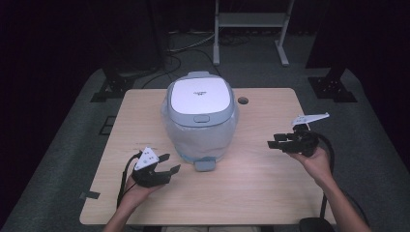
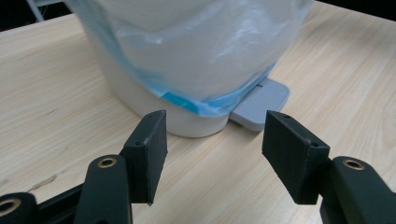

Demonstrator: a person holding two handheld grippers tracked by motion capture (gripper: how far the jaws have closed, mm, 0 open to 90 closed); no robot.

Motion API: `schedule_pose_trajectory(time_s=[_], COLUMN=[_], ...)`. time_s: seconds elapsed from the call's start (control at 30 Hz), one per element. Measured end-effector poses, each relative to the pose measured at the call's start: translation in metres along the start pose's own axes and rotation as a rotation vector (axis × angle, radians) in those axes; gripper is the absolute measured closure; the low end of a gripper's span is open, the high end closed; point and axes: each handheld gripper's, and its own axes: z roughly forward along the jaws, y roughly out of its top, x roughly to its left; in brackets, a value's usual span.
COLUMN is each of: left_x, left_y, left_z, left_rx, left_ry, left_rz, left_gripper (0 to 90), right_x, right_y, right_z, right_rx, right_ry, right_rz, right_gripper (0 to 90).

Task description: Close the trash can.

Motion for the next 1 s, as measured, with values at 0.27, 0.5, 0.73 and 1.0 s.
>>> schedule_pose_trajectory(time_s=[0.27,0.5,0.73,1.0], left_x=[0.01,0.018,0.024,0.028], left_y=[-0.004,-0.008,-0.012,-0.019], left_z=[-0.009,-0.017,-0.024,-0.029], left_rx=[-0.007,-0.009,-0.015,-0.022], left_ry=[0.039,0.067,0.092,0.11], left_rz=[-0.024,-0.052,-0.065,-0.091], left_gripper=[37.1,36.0,34.2,32.3], right_x=[0.0,0.0,0.001,0.004], right_y=[-0.009,-0.02,-0.029,-0.04], right_z=[0.001,-0.002,-0.007,-0.009], right_rx=[0.001,0.001,-0.009,-0.02], right_ry=[-0.006,-0.018,-0.036,-0.052], right_rz=[0.007,0.017,0.014,0.011], right_gripper=[47.7,46.2,45.0,43.1])
